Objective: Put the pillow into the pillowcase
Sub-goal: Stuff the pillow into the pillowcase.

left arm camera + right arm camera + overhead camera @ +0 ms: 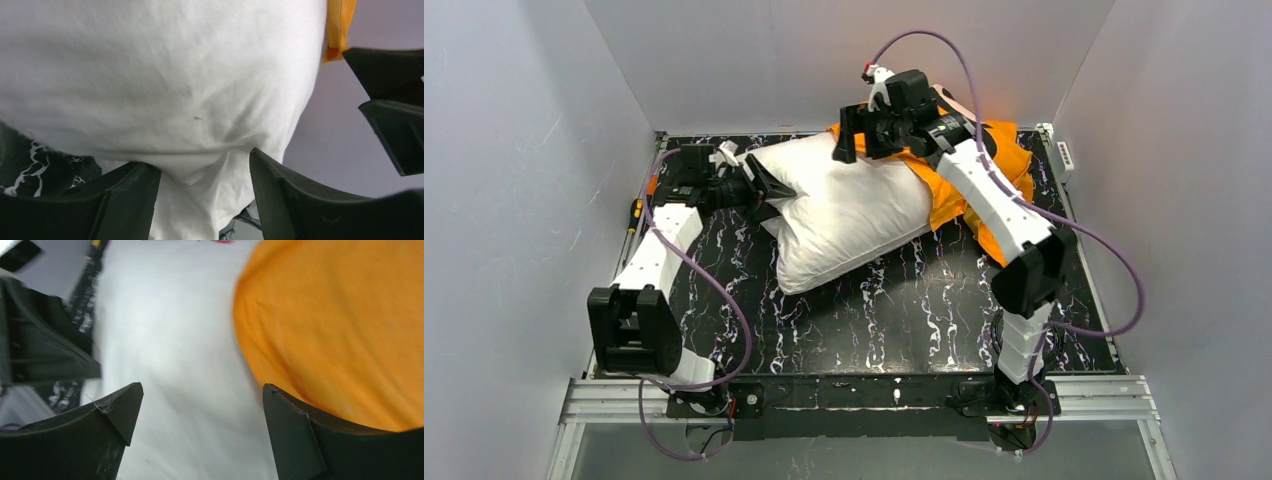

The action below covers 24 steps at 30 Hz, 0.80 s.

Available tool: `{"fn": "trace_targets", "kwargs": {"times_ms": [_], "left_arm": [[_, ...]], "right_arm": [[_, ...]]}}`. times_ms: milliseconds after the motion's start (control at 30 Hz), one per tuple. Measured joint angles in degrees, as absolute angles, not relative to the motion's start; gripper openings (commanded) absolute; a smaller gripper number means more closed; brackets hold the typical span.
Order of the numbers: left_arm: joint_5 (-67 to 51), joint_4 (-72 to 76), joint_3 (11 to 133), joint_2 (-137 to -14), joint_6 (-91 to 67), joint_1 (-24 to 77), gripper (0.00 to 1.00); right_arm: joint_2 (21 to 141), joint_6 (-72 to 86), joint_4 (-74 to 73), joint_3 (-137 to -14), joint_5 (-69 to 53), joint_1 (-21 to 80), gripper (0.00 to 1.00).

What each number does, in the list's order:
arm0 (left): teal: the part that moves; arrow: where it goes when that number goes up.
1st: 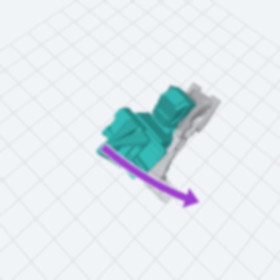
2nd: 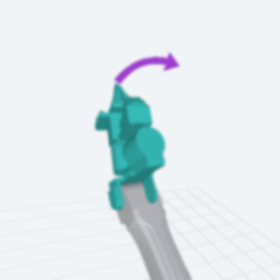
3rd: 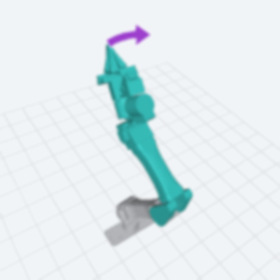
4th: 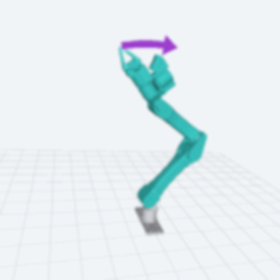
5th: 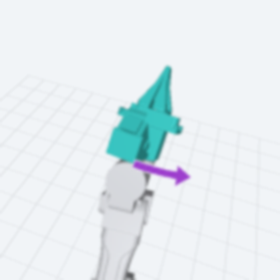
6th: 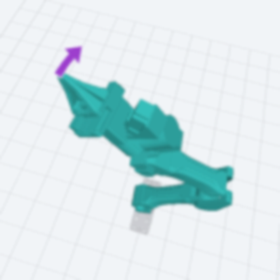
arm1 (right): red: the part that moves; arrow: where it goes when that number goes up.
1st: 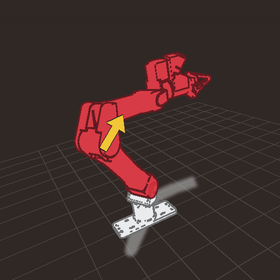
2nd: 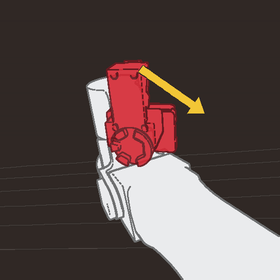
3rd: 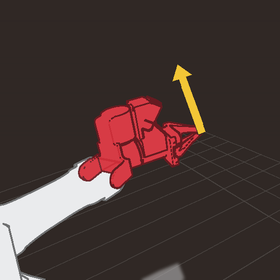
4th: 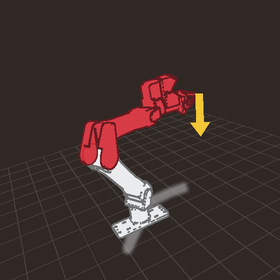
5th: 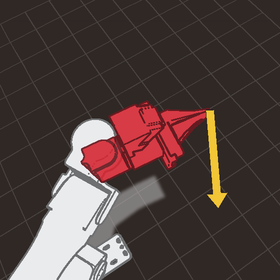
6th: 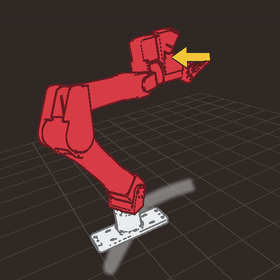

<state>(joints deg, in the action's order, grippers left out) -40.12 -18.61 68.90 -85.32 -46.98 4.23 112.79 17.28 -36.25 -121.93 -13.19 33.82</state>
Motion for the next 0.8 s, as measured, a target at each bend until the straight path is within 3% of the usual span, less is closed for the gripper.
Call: {"fn": "trace_targets", "kwargs": {"times_ms": [167, 433, 500, 600, 700, 767, 800], "left_arm": [[-38.6, -23.9, 68.1, -79.8, -43.0, 1.1, 0.75], [-38.6, -28.3, 60.4, -70.1, -42.5, 1.0, 0.76], [-39.0, -28.8, 57.8, -67.6, -42.9, 1.2, 0.75], [-39.6, -28.6, 54.1, -65.8, -44.0, 1.9, 0.71], [-39.9, -27.2, 50.9, -66.2, -45.9, 4.6, 0.60], [-39.9, -25.3, 49.2, -66.8, -47.6, 6.8, 0.47], [-39.9, -24.2, 48.6, -67.2, -48.5, 7.7, 0.41]], "right_arm": [[101.3, 11.3, -43.6, -112.6, -1.5, 31.2, 0.98], [93.0, 8.6, -48.0, -94.3, 8.5, 25.3, 0.97], [92.9, 8.6, -47.4, -90.1, 8.3, 24.5, 0.83], [93.3, 8.0, -46.9, -87.0, 7.1, 22.5, 0.40], [93.7, 7.3, -45.4, -87.2, 5.3, 20.3, 0.11], [93.7, 7.2, -44.8, -87.6, 3.9, 19.4, 0.01], [93.7, 7.2, -44.5, -87.8, 2.9, 19.3, 0.01]]}}
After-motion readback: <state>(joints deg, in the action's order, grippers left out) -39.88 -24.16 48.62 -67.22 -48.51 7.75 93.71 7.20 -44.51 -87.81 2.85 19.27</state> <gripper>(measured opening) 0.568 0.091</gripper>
